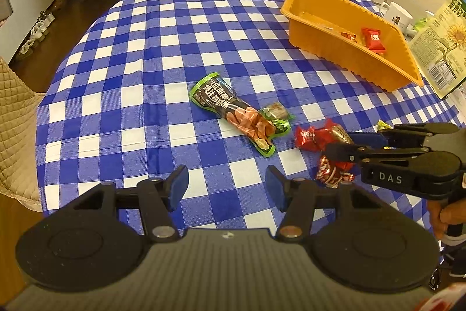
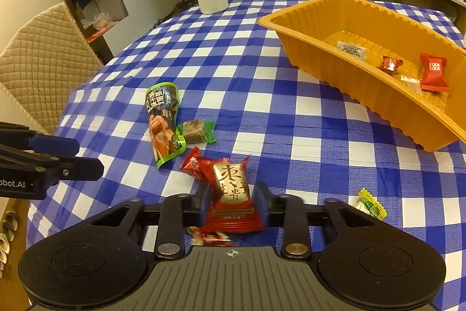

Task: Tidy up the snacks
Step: 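Grasp the red date candy with the right tool, then grasp the small red candy with the left tool while the right tool holds the date candy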

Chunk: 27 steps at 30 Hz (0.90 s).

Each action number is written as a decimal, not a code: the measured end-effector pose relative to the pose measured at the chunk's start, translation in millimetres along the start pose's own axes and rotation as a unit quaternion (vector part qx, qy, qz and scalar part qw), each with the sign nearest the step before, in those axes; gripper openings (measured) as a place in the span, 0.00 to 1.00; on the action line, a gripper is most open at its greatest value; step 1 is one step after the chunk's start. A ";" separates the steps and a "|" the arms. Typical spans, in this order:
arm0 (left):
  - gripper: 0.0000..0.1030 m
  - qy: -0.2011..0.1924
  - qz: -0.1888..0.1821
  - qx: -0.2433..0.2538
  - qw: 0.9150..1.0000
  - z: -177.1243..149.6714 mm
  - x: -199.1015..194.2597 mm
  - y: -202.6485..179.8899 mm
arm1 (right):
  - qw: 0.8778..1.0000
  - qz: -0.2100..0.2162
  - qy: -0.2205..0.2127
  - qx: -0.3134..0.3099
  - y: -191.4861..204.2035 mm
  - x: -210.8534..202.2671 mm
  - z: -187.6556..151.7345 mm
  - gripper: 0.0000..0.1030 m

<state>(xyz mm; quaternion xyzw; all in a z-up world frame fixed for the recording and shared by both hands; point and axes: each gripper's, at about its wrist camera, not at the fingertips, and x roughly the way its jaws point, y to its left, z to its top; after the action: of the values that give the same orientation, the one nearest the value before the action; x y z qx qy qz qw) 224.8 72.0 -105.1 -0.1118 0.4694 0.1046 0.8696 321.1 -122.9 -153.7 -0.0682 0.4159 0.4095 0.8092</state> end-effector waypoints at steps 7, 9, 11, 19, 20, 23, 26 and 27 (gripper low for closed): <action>0.53 0.001 -0.009 0.009 1.000 5.5 8.3 -8.4 | 1.000 -0.005 -0.011 0.014 -5.7 -12.2 -2.6 0.25; 0.53 0.000 -0.017 0.018 1.000 7.0 10.3 -13.4 | 0.999 -0.009 -0.016 0.027 -11.3 -18.1 -3.3 0.25; 0.53 0.000 -0.026 0.028 0.999 8.1 12.8 -18.5 | 0.999 -0.016 -0.021 0.040 -18.0 -24.7 -4.6 0.25; 0.52 -0.002 -0.049 0.083 0.995 14.0 29.5 -48.8 | 0.994 -0.043 -0.028 0.092 -45.5 -52.9 -17.1 0.25; 0.52 -0.005 -0.049 0.095 0.994 15.3 31.7 -52.2 | 0.994 -0.045 -0.029 0.098 -48.6 -56.6 -19.4 0.25; 0.52 -0.013 -0.036 0.152 0.988 17.5 41.2 -64.6 | 0.992 -0.050 -0.033 0.114 -55.8 -66.1 -23.7 0.25; 0.51 -0.018 -0.022 0.206 0.978 16.5 48.9 -73.8 | 0.989 -0.049 -0.036 0.135 -62.4 -74.0 -28.2 0.25; 0.51 -0.020 -0.017 0.226 0.974 15.4 51.2 -77.5 | 0.988 -0.048 -0.037 0.140 -64.2 -76.3 -29.7 0.25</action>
<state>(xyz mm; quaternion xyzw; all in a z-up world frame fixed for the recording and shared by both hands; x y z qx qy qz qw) 286.7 6.6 -132.4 0.0819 0.4612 -0.0165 0.8833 324.7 -224.6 -132.0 0.0412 0.4350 0.3098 0.8445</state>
